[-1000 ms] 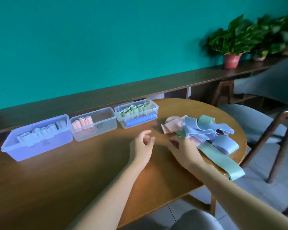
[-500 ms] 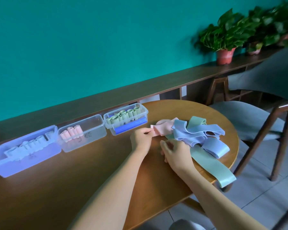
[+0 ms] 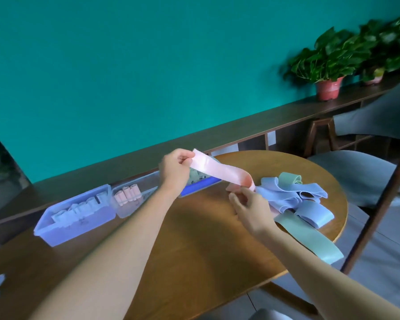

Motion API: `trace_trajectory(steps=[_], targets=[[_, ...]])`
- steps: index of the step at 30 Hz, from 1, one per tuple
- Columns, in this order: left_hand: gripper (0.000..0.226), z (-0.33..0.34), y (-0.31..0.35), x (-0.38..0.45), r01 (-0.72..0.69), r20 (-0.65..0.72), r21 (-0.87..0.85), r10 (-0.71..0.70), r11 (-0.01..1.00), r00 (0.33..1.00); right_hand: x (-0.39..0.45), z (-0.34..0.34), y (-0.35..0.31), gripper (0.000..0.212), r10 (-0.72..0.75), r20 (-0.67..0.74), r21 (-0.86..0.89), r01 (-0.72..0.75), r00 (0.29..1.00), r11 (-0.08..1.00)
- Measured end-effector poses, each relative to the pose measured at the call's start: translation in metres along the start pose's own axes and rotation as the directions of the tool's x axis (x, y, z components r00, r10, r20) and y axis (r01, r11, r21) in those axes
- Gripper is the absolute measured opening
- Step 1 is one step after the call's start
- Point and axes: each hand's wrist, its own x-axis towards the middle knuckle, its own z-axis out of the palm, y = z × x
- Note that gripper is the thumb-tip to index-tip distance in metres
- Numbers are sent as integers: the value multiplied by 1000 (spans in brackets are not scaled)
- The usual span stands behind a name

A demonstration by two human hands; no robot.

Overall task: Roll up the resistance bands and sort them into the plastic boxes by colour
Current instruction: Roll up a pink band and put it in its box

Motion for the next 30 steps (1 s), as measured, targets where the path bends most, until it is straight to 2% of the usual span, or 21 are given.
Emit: trace_trajectory(steps=[7,13,17,20,25,30], targets=[[32,-75,33,2,-152,-25,4,152,988,988,19,0,-77,13,-238,-30,-56,236,971,970],[30,-142,55,-24,-239,-9,-36,238,970,971,15,9,-161,37,-410,110,29,409,905,912],[28,-189,66,-48,-266,-25,-60,265,962,964,-5,18,-204,41,-437,245,227,388,865,894],[27,-223,77,-70,-280,-51,-78,277,957,960,-26,25,-228,23,-477,298,334,378,827,863],[19,-271,87,-113,-268,-83,-83,262,960,962,-61,37,-253,17,-493,359,436,325,793,839],[17,-291,54,-144,-183,-71,-98,177,978,982,-84,59,-246,18,-439,472,450,220,765,866]])
